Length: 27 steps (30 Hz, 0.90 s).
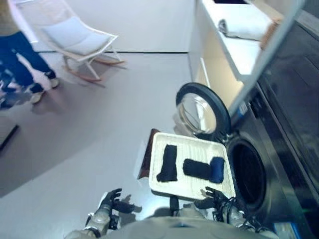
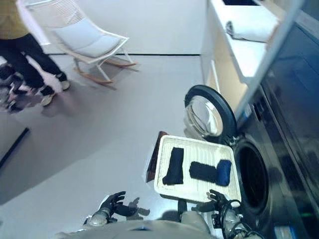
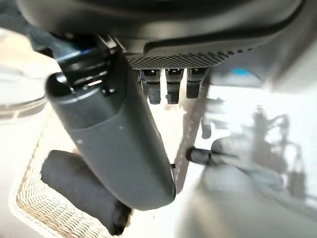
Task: Pick up the clothes and place them into the washing machine
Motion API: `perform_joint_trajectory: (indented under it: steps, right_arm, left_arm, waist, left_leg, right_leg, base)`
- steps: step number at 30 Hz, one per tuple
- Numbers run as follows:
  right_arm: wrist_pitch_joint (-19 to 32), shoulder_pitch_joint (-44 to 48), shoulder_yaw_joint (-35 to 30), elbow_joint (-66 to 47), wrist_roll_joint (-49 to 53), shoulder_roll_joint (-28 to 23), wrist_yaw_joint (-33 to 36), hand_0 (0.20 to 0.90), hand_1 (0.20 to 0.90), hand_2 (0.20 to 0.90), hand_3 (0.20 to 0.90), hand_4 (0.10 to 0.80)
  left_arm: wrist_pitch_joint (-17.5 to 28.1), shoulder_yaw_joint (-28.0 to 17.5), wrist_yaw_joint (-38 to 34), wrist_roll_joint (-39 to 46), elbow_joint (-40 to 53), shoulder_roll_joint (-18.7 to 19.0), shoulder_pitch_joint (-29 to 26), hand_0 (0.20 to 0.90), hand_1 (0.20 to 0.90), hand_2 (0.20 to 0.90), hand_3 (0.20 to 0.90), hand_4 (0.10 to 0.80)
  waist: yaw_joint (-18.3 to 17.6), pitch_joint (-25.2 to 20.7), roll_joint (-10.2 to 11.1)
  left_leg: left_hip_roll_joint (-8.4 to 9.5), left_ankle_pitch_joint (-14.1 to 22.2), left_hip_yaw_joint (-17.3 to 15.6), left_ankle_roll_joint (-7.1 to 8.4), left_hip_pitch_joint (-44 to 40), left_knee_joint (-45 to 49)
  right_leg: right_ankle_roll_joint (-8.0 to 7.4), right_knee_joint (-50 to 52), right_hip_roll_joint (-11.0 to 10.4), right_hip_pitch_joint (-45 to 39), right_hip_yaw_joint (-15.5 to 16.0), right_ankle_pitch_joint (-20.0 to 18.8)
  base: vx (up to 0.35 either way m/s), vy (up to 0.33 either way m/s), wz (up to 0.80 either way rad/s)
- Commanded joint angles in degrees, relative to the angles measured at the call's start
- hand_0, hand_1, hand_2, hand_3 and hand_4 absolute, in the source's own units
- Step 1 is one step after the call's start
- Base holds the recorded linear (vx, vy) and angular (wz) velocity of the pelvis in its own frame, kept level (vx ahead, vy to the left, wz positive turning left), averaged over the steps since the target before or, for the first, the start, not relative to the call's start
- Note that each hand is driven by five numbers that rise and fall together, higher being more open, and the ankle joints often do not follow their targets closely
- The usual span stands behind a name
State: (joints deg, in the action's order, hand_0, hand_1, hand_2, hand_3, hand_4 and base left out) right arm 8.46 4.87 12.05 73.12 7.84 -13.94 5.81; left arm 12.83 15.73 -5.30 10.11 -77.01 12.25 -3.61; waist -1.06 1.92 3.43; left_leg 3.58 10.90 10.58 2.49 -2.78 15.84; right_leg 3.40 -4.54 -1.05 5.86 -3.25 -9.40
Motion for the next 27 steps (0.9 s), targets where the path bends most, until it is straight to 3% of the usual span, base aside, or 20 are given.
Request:
perform_joint_trajectory:
  steps: [1, 3, 6, 10, 13, 16, 17, 18, 20, 21, 23, 27]
  right_arm:
    - [2.0, 1.1, 1.4, -1.4, 1.3, -1.6, 0.9, 0.9, 0.9, 0.9, 0.9, 0.8]
    - [2.3, 1.1, 1.8, -1.3, 1.6, -1.3, 0.9, 0.9, 0.9, 0.9, 0.9, 0.8]
    - [2.2, 0.4, 1.4, -0.7, 1.8, -0.8, 0.5, 0.9, 0.9, 0.9, 0.9, 0.8]
    - [1.8, -0.2, 0.9, -0.2, 1.3, -0.3, -0.1, 0.9, 0.9, 0.9, 0.9, 0.8]
    - [2.0, 0.8, 0.4, -2.2, 1.1, -0.5, 0.2, 0.9, 0.9, 0.9, 0.9, 0.8]
    - [2.5, 4.0, 1.0, -6.3, -0.1, -1.6, 1.0, 0.9, 0.9, 0.9, 0.9, 0.8]
    - [2.7, 5.9, 1.5, -7.7, -1.2, -2.2, 1.7, 0.9, 0.9, 0.9, 0.9, 0.8]
    - [3.4, 8.1, 2.6, -13.1, -3.3, -3.5, 3.4, 0.9, 0.9, 0.9, 0.9, 0.8]
    - [3.5, 7.7, 3.2, -15.8, -4.6, -4.1, 3.8, 0.9, 0.9, 0.9, 0.9, 0.8]
    - [3.4, 7.1, 4.0, -18.9, -6.7, -4.8, 4.1, 0.9, 0.9, 0.9, 0.9, 0.8]
    - [2.9, 8.6, 6.2, -23.5, -11.0, -7.3, 5.3, 0.9, 0.9, 0.9, 0.9, 0.8]
    - [2.8, 11.5, 7.3, -25.7, -16.0, -11.2, 6.6, 0.9, 0.9, 0.9, 0.9, 0.8]
  left_arm:
    - [2.9, -1.2, -1.7, 0.7, 0.0, 1.9, -1.9, 0.9, 0.9, 0.9, 0.9, 0.8]
    - [2.7, -1.0, -1.8, 0.0, -0.4, 1.5, -1.8, 0.9, 0.9, 0.9, 0.9, 0.8]
    - [2.0, -1.1, -1.4, -0.9, -0.8, 1.2, -1.2, 0.9, 0.9, 0.9, 0.9, 0.8]
    - [2.0, -1.0, -0.4, -2.2, -0.6, 1.1, 0.4, 0.9, 0.9, 0.9, 0.9, 0.8]
    - [2.2, -0.9, -0.1, -2.9, -0.7, 1.5, 1.0, 0.9, 0.9, 0.9, 0.9, 0.8]
    - [2.3, -0.7, -0.1, -2.9, -0.4, 2.0, 1.4, 0.9, 0.9, 0.9, 0.9, 0.8]
    - [2.4, -0.8, -0.3, -2.7, 0.4, 2.6, 1.4, 0.9, 0.9, 0.9, 0.9, 0.8]
    - [3.1, -1.5, -0.9, -1.7, 2.9, 3.4, 2.4, 0.9, 0.9, 0.9, 0.9, 0.8]
    - [3.4, -1.8, -0.9, -1.5, 3.4, 3.8, 3.2, 0.9, 0.9, 0.9, 0.9, 0.8]
    - [3.8, -2.4, -1.0, -1.0, 3.4, 3.8, 3.9, 0.9, 0.9, 0.9, 0.9, 0.8]
    - [4.3, -3.6, -1.6, 1.1, 3.9, 3.9, 3.9, 0.9, 0.9, 0.9, 0.9, 0.8]
    - [4.8, -2.0, -0.7, 0.3, 4.5, 3.2, 4.9, 0.9, 0.9, 0.9, 0.9, 0.8]
  waist:
    - [0.3, 0.7, 1.0]
    - [0.6, 0.7, -0.1]
    - [0.7, 0.3, -1.6]
    - [1.2, -0.2, -2.5]
    - [1.6, -0.3, -3.3]
    - [2.1, 1.1, -4.1]
    - [2.7, 2.2, -4.5]
    - [3.6, 3.7, -5.8]
    - [3.6, 3.4, -5.1]
    - [3.9, 2.7, -4.2]
    - [4.2, 3.2, -3.8]
    - [5.1, 2.8, -3.8]
  left_leg:
    - [-6.26, -10.1, -0.4, 1.59, 3.4, -11.2]
    - [-6.79, -12.9, -1.1, 1.19, 4.3, -16.9]
    - [-5.86, -14.6, -3.8, 0.87, 3.2, -20.3]
    - [-3.34, -12.6, -3.3, -0.69, 2.4, -18.5]
    - [-2.02, -11.7, -5.4, -1.86, 1.7, -18.8]
    - [-1.49, -10.7, -7.9, -2.92, 2.4, -16.8]
    - [-1.86, -10.6, -8.5, -3.11, 3.0, -15.9]
    - [-2.65, -11.1, -9.6, -3.3, 4.6, -14.9]
    - [-2.03, -11.1, -9.6, -2.95, 4.5, -15.1]
    - [-1.4, -11.1, -9.7, -2.81, 4.5, -15.2]
    - [-1.6, -11.6, -9.9, -2.22, 4.9, -15.7]
    - [-1.87, -13.1, -8.8, -1.73, 5.4, -18.6]
  right_leg:
    - [-6.99, -0.5, -1.5, -1.7, 1.2, 1.8]
    - [-6.96, -0.4, -1.0, -3.0, 1.5, 2.8]
    - [-7.17, -0.4, -1.2, -5.7, 1.7, 4.7]
    - [-8.35, 0.5, -3.2, -7.0, 1.0, 5.0]
    - [-9.8, 1.5, -5.5, -6.4, 0.8, 4.7]
    - [-10.53, 7.1, -6.1, -3.2, 0.5, 4.6]
    - [-10.52, 10.8, -5.6, -1.5, 2.0, 5.5]
    - [-9.16, 17.2, -4.9, 0.4, 8.3, 8.8]
    - [-8.61, 14.0, -4.2, -1.4, 9.0, 9.7]
    - [-8.79, 10.7, -5.0, -3.0, 9.7, 8.8]
    - [-8.59, 8.5, -4.3, -3.2, 7.8, 7.6]
    - [-8.52, 2.0, -4.4, -4.9, 9.4, 6.7]
  base:
    - [0.167, 0.041, 0.05]
    - [0.149, 0.103, 0.03]
    - [0.171, 0.181, -0.26]
    - [0.128, 0.213, -0.64]
    - [0.074, 0.221, -0.62]
    - [-0.005, 0.145, -0.19]
    - [-0.2, 0.123, -0.58]
    - [-0.176, 0.09, -0.64]
    - [0.003, -0.003, -0.53]
    - [0.093, -0.091, -0.15]
    - [-0.009, -0.12, 0.04]
    - [0.028, -0.086, 0.04]
